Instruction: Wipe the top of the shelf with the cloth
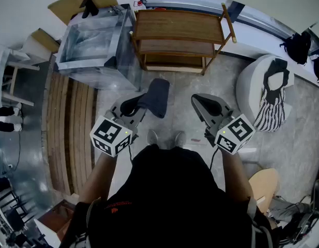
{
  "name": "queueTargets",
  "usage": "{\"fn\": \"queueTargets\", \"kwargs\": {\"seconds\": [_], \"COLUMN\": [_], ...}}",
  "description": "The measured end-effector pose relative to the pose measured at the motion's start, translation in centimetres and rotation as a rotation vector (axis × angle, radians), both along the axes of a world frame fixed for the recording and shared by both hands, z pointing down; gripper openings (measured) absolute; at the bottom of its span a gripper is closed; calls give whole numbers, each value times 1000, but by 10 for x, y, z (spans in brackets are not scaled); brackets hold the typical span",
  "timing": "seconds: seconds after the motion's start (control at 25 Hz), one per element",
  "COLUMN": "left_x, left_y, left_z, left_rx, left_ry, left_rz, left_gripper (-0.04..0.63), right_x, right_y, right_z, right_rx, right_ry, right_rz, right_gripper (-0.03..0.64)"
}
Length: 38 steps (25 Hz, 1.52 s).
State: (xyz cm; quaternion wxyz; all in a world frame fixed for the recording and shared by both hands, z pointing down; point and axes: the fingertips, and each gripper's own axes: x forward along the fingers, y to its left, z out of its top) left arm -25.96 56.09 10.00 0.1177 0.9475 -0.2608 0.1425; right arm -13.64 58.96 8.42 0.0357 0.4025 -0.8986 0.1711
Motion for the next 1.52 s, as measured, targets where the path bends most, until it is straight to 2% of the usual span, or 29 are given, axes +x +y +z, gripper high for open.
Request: {"fn": "queueTargets", "kwargs": {"seconds": [0.84, 1.16, 1.52], "left_x": [84, 100, 103], "left_y": [23, 4, -40], "left_z": [7, 5, 15], "left_rx": [29, 37, 43], "left_ry": [-12, 1, 0], "left_rz": [-76, -79, -67], "left_gripper": [43, 43, 43], "right_x": [100, 110, 109], "right_y": [25, 11, -27], "right_z": [10, 12, 20], "right_rx": [16, 13, 16], "right_ry": [-44, -51, -37], "right_rz": [-18, -31, -79], "right_gripper": [5, 5, 5]}}
